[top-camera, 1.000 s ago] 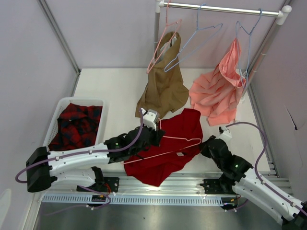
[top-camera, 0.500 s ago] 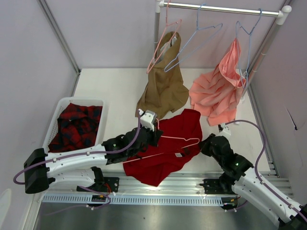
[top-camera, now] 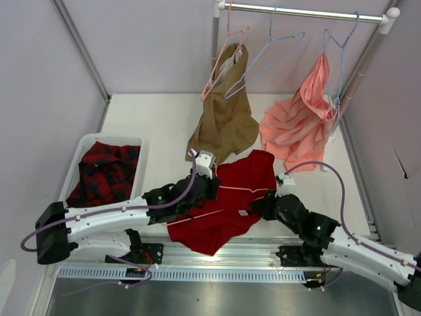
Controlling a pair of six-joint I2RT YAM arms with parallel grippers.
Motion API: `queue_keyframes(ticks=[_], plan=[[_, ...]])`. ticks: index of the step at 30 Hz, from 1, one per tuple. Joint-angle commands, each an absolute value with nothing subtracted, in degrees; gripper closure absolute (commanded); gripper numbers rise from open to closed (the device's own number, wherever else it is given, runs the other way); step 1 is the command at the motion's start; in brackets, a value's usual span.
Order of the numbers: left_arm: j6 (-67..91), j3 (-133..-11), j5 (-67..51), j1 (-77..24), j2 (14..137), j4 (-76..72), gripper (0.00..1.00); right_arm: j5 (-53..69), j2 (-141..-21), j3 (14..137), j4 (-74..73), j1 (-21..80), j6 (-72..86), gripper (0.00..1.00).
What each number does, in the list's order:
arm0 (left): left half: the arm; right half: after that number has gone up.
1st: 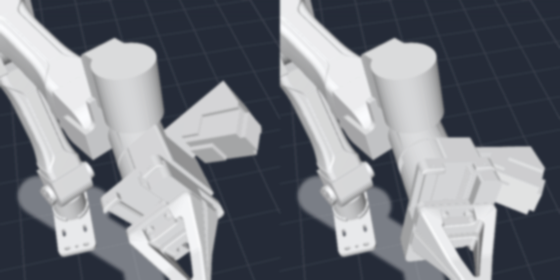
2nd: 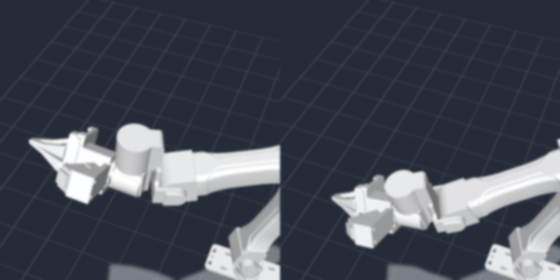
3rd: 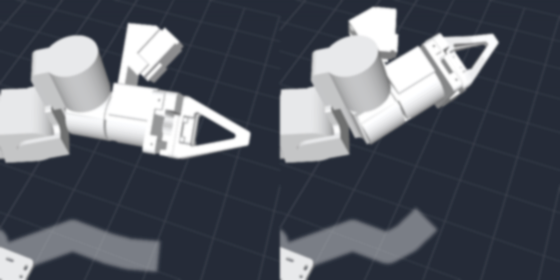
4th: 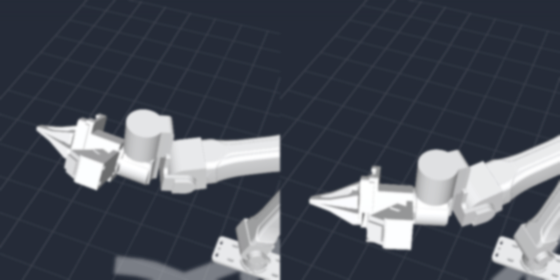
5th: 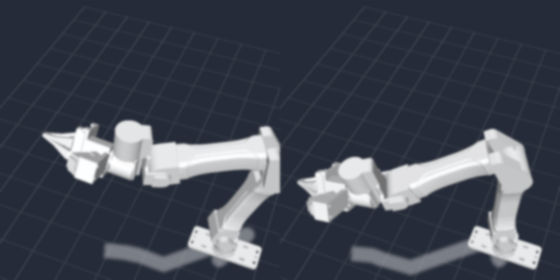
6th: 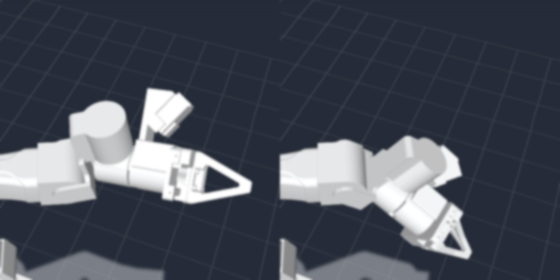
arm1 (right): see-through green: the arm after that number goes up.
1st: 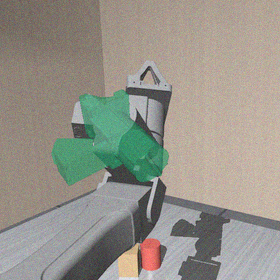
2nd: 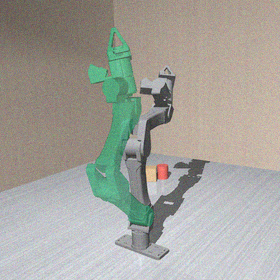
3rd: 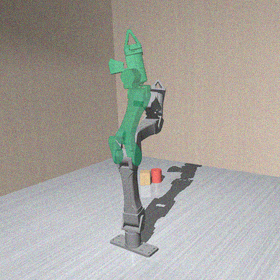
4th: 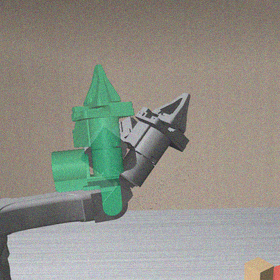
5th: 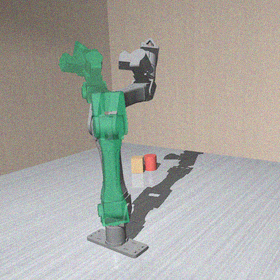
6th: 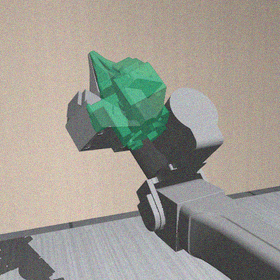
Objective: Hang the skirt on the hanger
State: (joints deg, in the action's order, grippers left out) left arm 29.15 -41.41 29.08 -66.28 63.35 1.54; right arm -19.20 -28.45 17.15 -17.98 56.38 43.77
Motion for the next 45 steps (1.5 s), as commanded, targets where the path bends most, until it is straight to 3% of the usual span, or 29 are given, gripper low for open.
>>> queue_keyframes(ticks=[1,16,45], plan=[[30.2,-45.0,31.3,-65.9,63.8,2.2,1.00,-21.0,-35.3,17.8,-10.7,57.1,40.3,0.78],[31.3,-47.1,30.8,-65.3,64.6,4.6,1.00,-23.6,-41.2,16.4,-6.8,56.0,36.5,0.69],[31.4,-48.2,30.1,-65.0,66.1,4.5,1.00,-25.0,-47.8,14.0,-2.1,57.1,39.1,0.72]])
